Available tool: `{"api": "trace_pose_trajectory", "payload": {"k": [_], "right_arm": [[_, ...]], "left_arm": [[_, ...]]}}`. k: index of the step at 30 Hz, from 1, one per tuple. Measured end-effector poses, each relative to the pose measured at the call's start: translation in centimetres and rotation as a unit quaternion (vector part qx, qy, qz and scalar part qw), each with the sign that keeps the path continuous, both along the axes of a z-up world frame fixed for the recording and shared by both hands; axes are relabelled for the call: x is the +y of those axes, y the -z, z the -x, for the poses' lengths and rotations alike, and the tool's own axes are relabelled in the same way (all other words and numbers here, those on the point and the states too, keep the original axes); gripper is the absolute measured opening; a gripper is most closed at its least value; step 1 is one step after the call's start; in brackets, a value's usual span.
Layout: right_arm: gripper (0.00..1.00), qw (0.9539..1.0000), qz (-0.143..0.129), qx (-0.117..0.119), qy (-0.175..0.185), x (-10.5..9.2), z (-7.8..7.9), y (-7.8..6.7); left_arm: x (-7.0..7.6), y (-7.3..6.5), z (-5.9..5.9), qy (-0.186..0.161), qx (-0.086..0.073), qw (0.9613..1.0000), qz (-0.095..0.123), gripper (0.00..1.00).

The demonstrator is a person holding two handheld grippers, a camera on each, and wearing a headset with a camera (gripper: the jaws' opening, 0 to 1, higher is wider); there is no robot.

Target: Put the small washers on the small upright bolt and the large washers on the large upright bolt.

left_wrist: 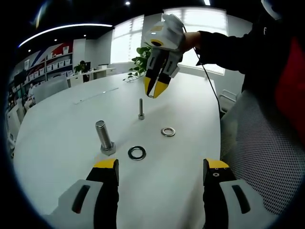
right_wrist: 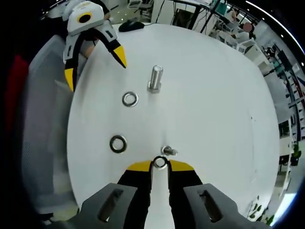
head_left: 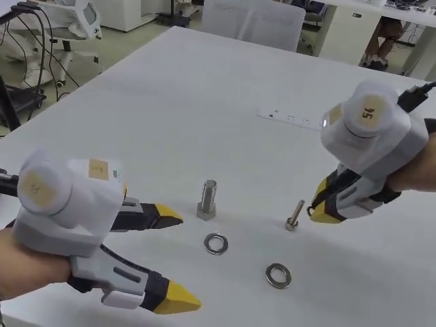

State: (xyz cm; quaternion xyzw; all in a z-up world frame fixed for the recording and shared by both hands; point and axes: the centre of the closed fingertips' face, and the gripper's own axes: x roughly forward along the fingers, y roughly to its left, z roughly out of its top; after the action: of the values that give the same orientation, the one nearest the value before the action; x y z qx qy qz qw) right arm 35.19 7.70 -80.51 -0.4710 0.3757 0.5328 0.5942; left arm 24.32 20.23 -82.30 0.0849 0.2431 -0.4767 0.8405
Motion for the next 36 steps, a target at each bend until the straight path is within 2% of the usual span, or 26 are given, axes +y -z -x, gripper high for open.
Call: {"api": "trace_pose_trajectory", "payload": {"k": [7,14,36], "right_arm": [[0.14,1.0000,-0.001,-0.009,-0.004,0.6,-1.0,-0.3],[0.14,0.9999,0.003,-0.008,-0.010,0.8,-1.8,0.3],[0.14,0.9998,0.012,0.004,-0.015,0.8,-1.9,1.7]], "left_arm": [[0.1,0.1,-0.1,-0.002,0.001,1.0000,-0.001,0.71],[0.2,0.2,-0.1,-0.005,0.002,1.0000,-0.001,0.71],[0.3,0.7,0.2,-0.009,0.008,0.9999,-0.003,0.71]]}}
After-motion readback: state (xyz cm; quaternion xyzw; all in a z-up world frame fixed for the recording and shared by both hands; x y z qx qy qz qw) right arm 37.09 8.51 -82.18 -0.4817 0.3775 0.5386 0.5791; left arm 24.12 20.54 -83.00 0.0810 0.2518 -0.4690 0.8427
